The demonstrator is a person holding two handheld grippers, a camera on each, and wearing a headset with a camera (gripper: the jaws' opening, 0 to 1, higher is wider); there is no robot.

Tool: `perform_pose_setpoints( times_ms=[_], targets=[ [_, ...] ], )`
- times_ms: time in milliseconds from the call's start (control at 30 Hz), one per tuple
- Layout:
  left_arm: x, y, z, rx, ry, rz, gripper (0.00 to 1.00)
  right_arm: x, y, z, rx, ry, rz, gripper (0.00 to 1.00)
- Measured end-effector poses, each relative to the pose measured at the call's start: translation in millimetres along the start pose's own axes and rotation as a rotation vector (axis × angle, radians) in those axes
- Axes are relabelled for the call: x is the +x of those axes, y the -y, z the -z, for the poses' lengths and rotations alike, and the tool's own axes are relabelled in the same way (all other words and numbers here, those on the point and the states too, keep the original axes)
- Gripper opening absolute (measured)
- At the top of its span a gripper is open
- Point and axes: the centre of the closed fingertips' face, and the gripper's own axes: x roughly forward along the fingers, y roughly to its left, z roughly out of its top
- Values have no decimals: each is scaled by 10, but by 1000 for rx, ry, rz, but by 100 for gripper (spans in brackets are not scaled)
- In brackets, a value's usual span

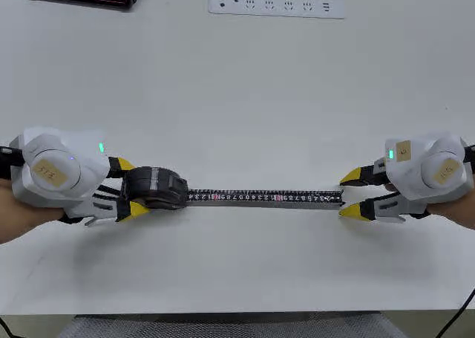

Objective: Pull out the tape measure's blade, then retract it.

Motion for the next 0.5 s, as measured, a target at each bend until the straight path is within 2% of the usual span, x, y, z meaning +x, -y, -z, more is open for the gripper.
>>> perform_pose_setpoints(
  times_ms=[233,300,500],
  targets=[
    [-1,10,-10,-7,3,-1,38,-6,-16,-35,21,11,4,28],
    [-4,16,-22,-19,10,1,39,-5,3,-54,59,23,3,31],
    [-14,20,-39,-21,15,-5,47,-18,-34,-113,77,47,-11,39]
  ],
)
